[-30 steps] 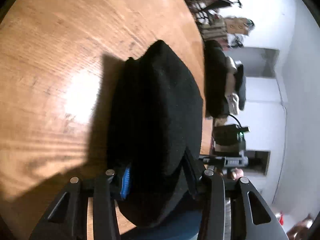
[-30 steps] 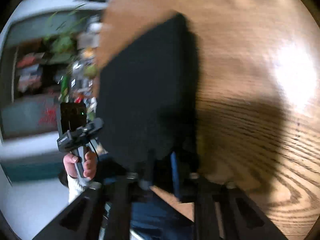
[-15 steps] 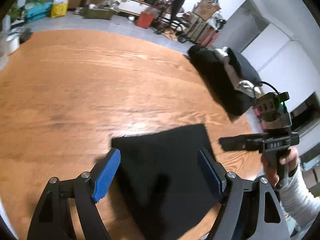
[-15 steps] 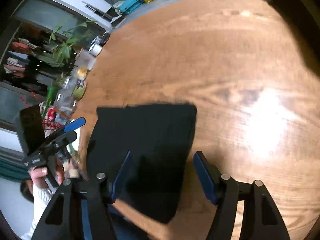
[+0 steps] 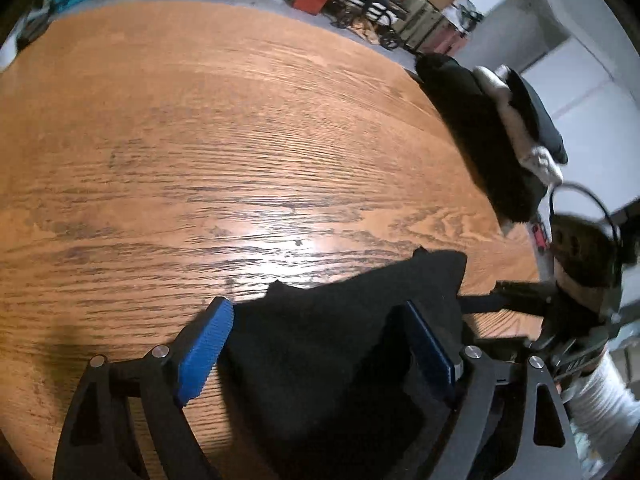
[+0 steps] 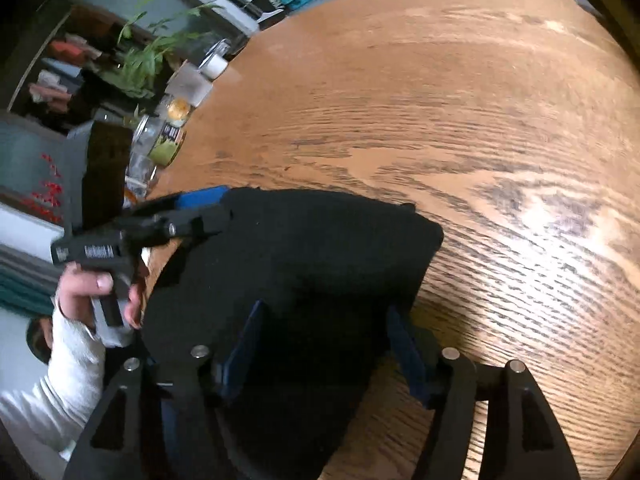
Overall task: Fold clothes
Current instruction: 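Grasp the folded black garment's edge with both grippers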
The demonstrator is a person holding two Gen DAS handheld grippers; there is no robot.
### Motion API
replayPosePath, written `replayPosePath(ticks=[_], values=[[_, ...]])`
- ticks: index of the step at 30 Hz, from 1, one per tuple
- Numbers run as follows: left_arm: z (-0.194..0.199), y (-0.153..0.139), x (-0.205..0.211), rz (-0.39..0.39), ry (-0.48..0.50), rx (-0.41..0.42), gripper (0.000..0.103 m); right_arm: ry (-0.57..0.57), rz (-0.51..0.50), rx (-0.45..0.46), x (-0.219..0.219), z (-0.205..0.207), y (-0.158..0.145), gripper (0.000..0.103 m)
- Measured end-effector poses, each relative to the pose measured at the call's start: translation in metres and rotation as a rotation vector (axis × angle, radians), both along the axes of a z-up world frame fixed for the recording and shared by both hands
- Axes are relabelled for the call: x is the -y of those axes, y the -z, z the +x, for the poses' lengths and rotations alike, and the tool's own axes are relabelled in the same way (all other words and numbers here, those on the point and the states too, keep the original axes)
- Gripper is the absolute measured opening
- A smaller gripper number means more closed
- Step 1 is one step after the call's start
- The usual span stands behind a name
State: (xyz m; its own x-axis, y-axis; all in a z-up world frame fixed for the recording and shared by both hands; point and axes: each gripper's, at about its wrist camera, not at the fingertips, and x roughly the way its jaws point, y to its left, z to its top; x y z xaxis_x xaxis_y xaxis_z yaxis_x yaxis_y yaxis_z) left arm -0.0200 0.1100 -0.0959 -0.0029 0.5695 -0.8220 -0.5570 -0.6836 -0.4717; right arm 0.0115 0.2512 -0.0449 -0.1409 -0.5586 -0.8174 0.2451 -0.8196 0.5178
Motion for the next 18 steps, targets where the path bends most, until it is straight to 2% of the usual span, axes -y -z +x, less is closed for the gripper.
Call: replayPosePath(ticks=[3,4,5,6,9,13,18], values=[[-0.009,-0.006,0.018,0.039,-0.046,0.071,0.086,-0.009,-0.01,0.004,-0.007,0.003,-0.008,0.069],[-0.007,-0.007,0.025,0.046,-0.038,0.088,0.086,-0.01,-0.018,0.008,-0.01,0.004,-0.011,0.071],[-0.006,-0.009,0.031,0.053,-0.031,0.105,0.086,-0.012,-0.022,0.013,-0.012,0.003,-0.013,0.079],[-0.004,-0.01,0.037,0.058,-0.022,0.121,0.086,-0.012,-0.016,0.02,-0.016,0.003,-0.013,0.082],[0.009,-0.005,0.045,0.015,0.02,0.123,0.086,-0.013,0.017,0.047,-0.026,0.004,-0.01,0.083],[0.005,0.006,0.053,0.053,0.029,0.223,0.086,0.012,0.043,0.109,-0.038,0.002,0.004,0.083],[-0.001,0.02,0.064,0.1,0.041,0.346,0.086,0.036,-0.078,0.19,-0.04,-0.004,0.015,0.084]])
